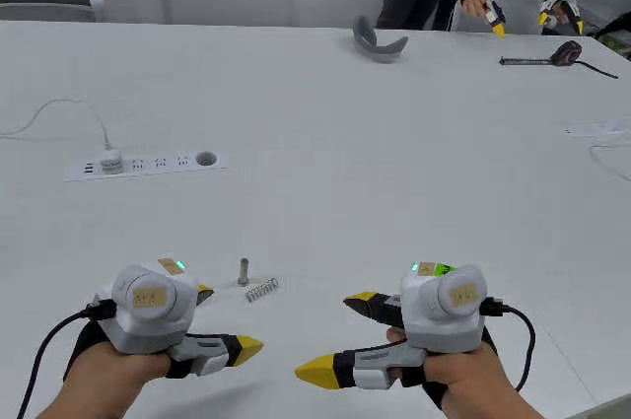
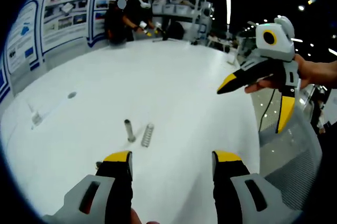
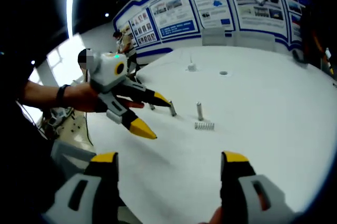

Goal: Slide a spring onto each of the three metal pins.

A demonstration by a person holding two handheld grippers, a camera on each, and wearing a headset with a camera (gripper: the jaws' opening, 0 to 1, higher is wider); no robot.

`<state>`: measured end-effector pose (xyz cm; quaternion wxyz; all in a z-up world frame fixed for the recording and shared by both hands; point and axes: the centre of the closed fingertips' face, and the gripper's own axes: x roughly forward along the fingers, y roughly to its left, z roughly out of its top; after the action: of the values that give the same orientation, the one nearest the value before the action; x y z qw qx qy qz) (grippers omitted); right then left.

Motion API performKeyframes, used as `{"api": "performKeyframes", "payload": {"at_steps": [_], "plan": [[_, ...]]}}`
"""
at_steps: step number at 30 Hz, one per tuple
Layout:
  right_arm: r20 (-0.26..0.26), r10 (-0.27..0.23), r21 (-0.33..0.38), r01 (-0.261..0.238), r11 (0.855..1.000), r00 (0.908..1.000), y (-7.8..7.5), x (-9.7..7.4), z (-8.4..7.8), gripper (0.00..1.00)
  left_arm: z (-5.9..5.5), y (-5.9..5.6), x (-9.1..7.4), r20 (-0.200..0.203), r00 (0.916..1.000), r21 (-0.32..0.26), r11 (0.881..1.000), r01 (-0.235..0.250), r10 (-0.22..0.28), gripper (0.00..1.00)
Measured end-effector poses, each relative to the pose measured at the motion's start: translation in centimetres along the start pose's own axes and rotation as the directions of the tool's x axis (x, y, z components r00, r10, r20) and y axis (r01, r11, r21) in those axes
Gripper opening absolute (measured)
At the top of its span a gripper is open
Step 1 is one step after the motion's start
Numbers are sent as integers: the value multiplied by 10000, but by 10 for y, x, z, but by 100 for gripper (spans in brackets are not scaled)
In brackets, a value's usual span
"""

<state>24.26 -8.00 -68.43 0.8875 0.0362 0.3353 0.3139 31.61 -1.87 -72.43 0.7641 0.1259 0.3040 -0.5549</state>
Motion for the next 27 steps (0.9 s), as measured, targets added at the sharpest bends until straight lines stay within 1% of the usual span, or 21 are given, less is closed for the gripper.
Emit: {"api": "performKeyframes", "payload": {"at_steps": [2, 6, 10, 14, 16, 19, 20, 22, 23, 26, 27], "plan": [[-54, 17, -33, -17, 10000, 10000, 0, -1, -1, 81, 1, 1, 5, -28, 10000, 1, 10000, 34, -34, 61], [-109, 4, -14, -4, 10000, 9999, 0, -3, -3, 81, 2, 6, 18, -112, 9999, 10, 10000, 18, -18, 59], [-140, 13, 22, -13, 10000, 9999, 1, -4, -4, 81, 1, 10, 30, -213, 9998, 142, 9999, -44, 47, 53], [-183, 5, 28, -4, 10000, 9998, 1, -5, -5, 81, -2, 14, 42, -359, 9993, 168, 9999, -43, 49, 48], [-161, -1, 70, 2, 10000, 9999, 0, -7, -4, 81, -2, 16, 47, -359, 9993, 189, 9998, -104, 111, 46], [-146, -73, 160, 75, 9998, 9999, -2, -8, -4, 81, -3, 21, 55, -319, 9991, 58, 9996, -277, 279, 41], [-92, -81, 199, 83, 9998, 9999, -1, -9, -3, 81, -3, 25, 58, -290, 9986, -19, 9990, -451, 450, 39], [-65, -91, 243, 92, 9997, 9999, -1, -9, -2, 82, -2, 27, 61, -218, 9984, -138, 9985, -530, 527, 35], [-73, -112, 241, 114, 9996, 9999, -2, -10, -3, 82, -2, 30, 64, -239, 9978, -227, 9978, -622, 616, 33], [-127, -136, 256, 139, 9996, 9998, -3, -10, -5, 82, -4, 33, 69, -282, 9969, -245, 9969, -746, 739, 30], [-150, -156, 251, 160, 9996, 9998, -4, -10, -6, 82, -4, 37, 72, -301, 9959, -315, 9958, -860, 851, 29]]}}
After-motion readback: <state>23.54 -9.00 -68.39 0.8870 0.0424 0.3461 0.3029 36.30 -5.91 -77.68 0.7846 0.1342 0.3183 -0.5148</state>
